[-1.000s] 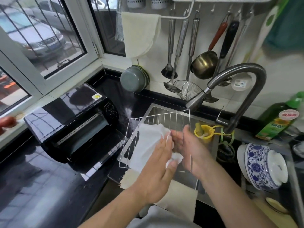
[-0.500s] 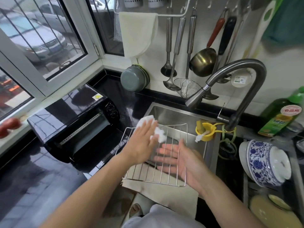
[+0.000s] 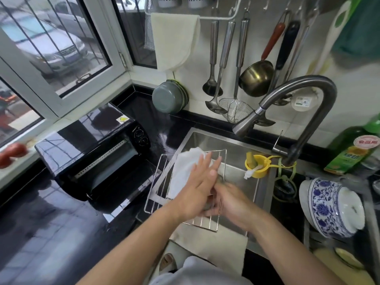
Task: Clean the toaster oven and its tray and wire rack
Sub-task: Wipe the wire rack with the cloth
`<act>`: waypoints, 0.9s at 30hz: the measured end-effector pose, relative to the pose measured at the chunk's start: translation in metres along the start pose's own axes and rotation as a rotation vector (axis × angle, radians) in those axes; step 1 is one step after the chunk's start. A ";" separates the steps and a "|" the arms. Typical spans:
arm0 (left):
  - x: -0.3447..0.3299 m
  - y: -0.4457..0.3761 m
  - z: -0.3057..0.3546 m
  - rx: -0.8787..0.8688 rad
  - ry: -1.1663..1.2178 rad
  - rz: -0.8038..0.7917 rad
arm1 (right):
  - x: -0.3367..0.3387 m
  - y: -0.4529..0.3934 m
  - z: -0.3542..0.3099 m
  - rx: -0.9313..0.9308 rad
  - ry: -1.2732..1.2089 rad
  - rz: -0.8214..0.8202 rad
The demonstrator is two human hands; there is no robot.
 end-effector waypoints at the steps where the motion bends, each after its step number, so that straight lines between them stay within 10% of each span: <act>1: 0.005 -0.001 0.003 -0.050 0.002 0.003 | 0.001 0.001 0.001 -0.012 -0.034 -0.043; 14: 0.006 0.060 -0.054 -0.209 -0.476 -0.089 | 0.053 -0.007 0.018 -0.029 -0.403 0.337; 21: 0.057 0.119 -0.077 0.303 -0.125 0.601 | 0.048 -0.032 0.044 -0.108 -0.415 0.284; 25: 0.099 0.186 -0.119 0.840 -0.580 0.455 | 0.043 -0.054 0.040 -0.206 -0.190 0.226; 27: 0.105 0.211 -0.130 0.853 -0.390 0.491 | 0.025 -0.066 0.036 -0.294 -0.085 0.165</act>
Point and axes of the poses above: each hand's wrist, its own y-axis away from the middle knuckle, its own x-axis out of the back of the hand, z = x × y, the point moved 3 cm from there along -y, towards the middle knuckle, and after that the axes turned 11 degrees about -x, right-handed, at the moved point
